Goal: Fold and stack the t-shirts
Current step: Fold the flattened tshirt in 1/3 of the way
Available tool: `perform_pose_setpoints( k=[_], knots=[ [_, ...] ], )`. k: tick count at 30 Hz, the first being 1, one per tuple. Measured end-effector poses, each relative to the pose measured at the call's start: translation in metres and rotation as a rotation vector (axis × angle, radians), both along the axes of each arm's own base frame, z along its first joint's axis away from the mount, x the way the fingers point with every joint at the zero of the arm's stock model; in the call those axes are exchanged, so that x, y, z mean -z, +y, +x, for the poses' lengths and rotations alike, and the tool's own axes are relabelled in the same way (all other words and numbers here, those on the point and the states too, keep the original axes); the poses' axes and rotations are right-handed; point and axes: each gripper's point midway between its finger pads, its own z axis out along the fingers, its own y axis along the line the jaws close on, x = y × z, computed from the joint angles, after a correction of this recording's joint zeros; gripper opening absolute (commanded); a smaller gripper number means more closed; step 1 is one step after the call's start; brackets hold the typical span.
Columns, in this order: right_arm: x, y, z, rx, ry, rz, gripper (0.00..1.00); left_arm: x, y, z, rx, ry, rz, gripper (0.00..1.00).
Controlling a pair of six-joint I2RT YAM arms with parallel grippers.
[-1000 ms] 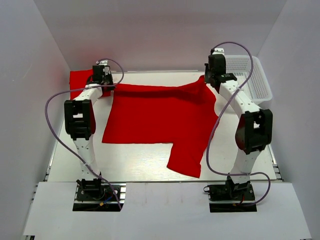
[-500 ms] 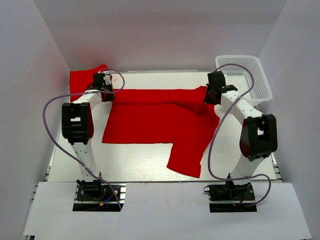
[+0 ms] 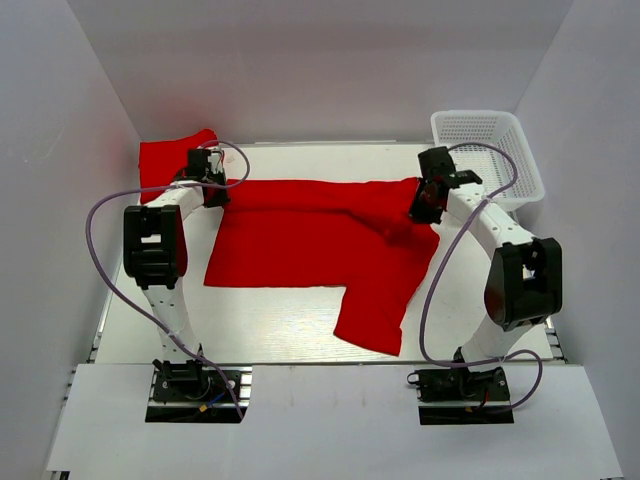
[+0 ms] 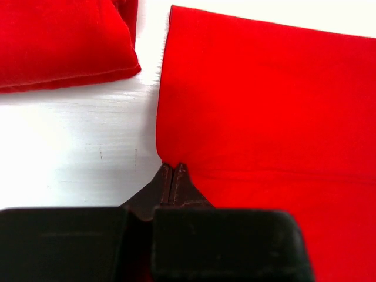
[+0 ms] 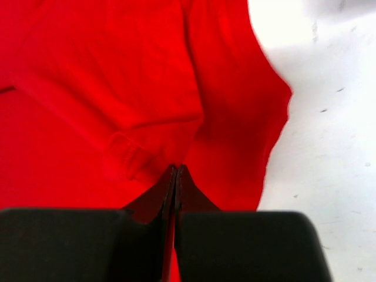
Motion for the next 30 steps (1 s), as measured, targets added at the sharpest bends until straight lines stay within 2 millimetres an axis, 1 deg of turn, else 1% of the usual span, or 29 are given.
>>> perform_pose_setpoints(
  k=[1, 2, 3, 4, 5, 6, 7, 8, 10, 11, 13, 14, 16, 17, 18, 20, 22, 25, 26, 28, 30],
  knots=[
    [0.004, 0.001, -0.002, 0.003, 0.010, 0.010, 0.00, 0.000, 0.000, 0.000, 0.000, 0.002, 0.000, 0.00],
    [0.009, 0.003, -0.007, 0.002, 0.029, 0.021, 0.04, 0.000, 0.000, -0.001, 0.000, 0.004, 0.000, 0.00],
    [0.016, 0.004, -0.013, 0.002, 0.053, 0.030, 0.11, 0.001, 0.000, -0.002, 0.000, 0.007, 0.000, 0.00],
    [0.024, 0.004, -0.020, 0.007, 0.080, 0.037, 0.38, 0.001, 0.000, -0.002, -0.001, 0.011, 0.000, 0.00],
    [0.033, 0.005, -0.028, 0.012, 0.109, 0.044, 0.55, 0.002, 0.000, -0.004, -0.002, 0.017, 0.000, 0.00],
    [0.040, 0.004, -0.035, 0.015, 0.140, 0.042, 0.69, 0.003, 0.001, -0.005, -0.002, 0.024, 0.000, 0.10],
    [0.046, 0.002, -0.043, 0.014, 0.173, 0.035, 0.88, 0.004, 0.001, -0.007, -0.002, 0.034, 0.001, 0.48],
    [0.050, 0.001, -0.046, 0.016, 0.193, 0.028, 0.90, 0.004, 0.002, -0.009, 0.002, 0.045, 0.005, 0.55],
    [0.052, -0.002, -0.048, 0.007, 0.202, 0.009, 0.90, -0.001, 0.004, -0.010, -0.017, 0.062, 0.006, 0.65],
    [0.051, -0.003, -0.048, 0.003, 0.200, -0.001, 0.90, -0.005, 0.006, -0.009, -0.024, 0.064, 0.009, 0.72],
    [0.046, -0.007, -0.042, -0.003, 0.179, -0.026, 0.90, -0.014, 0.010, -0.004, -0.042, 0.051, 0.018, 0.91],
    [0.041, -0.009, -0.037, -0.012, 0.158, -0.041, 0.90, -0.019, 0.012, -0.002, -0.051, 0.044, 0.025, 1.00],
    [0.028, -0.009, -0.024, -0.039, 0.106, -0.053, 0.90, -0.026, 0.015, 0.001, -0.069, 0.036, 0.037, 1.00],
    [0.018, -0.007, -0.015, -0.062, 0.061, -0.054, 0.89, -0.029, 0.017, 0.002, -0.078, 0.034, 0.042, 1.00],
    [0.014, -0.005, -0.009, -0.082, 0.037, -0.053, 0.87, -0.033, 0.017, 0.002, -0.081, 0.031, 0.044, 1.00],
    [0.003, 0.002, 0.005, -0.132, -0.025, -0.036, 0.83, -0.041, 0.018, 0.007, -0.081, 0.018, 0.045, 1.00],
    [-0.006, 0.014, 0.017, -0.208, -0.085, -0.002, 0.82, -0.051, 0.016, 0.013, -0.074, -0.007, 0.040, 1.00],
    [-0.008, 0.031, 0.024, -0.319, -0.123, 0.038, 0.80, -0.067, 0.007, 0.023, -0.033, -0.051, 0.004, 1.00],
    [-0.006, 0.038, 0.027, -0.362, -0.131, 0.049, 0.78, -0.072, 0.001, 0.027, -0.012, -0.067, -0.014, 1.00],
    [0.002, 0.048, 0.028, -0.439, -0.132, 0.053, 0.74, -0.080, -0.011, 0.038, 0.039, -0.108, -0.058, 1.00],
    [0.013, 0.057, 0.028, -0.503, -0.120, 0.054, 0.70, -0.080, -0.021, 0.049, 0.078, -0.131, -0.096, 1.00]
  ],
)
